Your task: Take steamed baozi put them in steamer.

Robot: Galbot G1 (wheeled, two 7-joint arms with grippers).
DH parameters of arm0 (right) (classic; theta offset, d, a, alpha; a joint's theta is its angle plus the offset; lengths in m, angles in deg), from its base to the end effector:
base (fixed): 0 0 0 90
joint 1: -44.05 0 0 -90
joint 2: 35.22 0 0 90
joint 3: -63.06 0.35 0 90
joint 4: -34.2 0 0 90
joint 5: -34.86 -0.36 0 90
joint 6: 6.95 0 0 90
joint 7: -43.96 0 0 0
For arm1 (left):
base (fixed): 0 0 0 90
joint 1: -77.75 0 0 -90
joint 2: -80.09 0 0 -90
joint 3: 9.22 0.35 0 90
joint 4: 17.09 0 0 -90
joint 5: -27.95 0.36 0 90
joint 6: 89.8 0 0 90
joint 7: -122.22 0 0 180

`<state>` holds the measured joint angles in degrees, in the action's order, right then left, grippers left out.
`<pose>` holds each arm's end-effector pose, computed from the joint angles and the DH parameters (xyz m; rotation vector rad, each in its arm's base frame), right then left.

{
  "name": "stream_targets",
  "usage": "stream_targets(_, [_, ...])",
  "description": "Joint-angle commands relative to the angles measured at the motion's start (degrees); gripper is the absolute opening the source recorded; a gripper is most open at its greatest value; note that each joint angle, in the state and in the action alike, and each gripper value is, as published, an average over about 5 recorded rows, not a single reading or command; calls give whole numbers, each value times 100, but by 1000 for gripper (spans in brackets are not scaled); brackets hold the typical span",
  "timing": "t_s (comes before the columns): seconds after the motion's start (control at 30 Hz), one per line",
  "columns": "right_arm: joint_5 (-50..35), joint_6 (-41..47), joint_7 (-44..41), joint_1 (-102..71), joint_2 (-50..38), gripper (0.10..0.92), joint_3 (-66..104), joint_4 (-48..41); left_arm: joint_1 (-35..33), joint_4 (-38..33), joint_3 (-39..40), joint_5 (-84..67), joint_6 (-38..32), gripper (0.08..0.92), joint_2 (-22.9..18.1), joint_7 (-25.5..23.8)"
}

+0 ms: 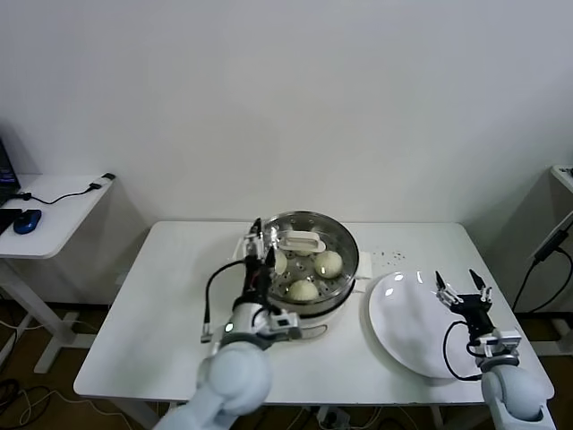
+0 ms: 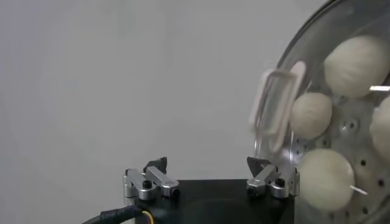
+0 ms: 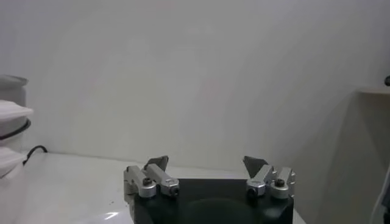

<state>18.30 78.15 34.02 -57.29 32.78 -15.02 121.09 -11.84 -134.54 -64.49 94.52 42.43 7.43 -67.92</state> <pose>0.2830 -0.2073 -0.3778 -0.0402 -3.0328 0.1665 0.2642 -0.1189 -0.2280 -0.0711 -2.5160 -1.8458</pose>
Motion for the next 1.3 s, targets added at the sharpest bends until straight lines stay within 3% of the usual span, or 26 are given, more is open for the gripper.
stream_targets(0.03, [293, 367, -119, -14, 53, 823, 22, 217, -1543, -1004, -2539, -4286, -2334, 823, 785, 1090])
stream_targets(0.13, [115, 388, -115, -21, 76, 823, 22, 332, -1989, -996, -3331, -5805, -2865, 823, 609, 1146])
stream_targets(0.27, [43, 383, -119, -52, 106, 823, 29, 474, -2441, -825, -4258, -7592, -3221, 823, 51, 1079])
stream_targets(0.43, [40, 378, -167, -107, 133, 823, 20, 587, -2905, -364, -4888, -8216, -3976, 823, -450, 799])
stream_targets(0.7, [49, 378, -283, -248, 276, 823, -1, 699, -3263, 176, -5014, -7794, -4585, 823, -992, 879])
stream_targets(1.3, [-36, 360, -456, -523, 277, 823, 154, 840, -3280, 221, -4775, -7125, -4538, 823, -1082, 880])
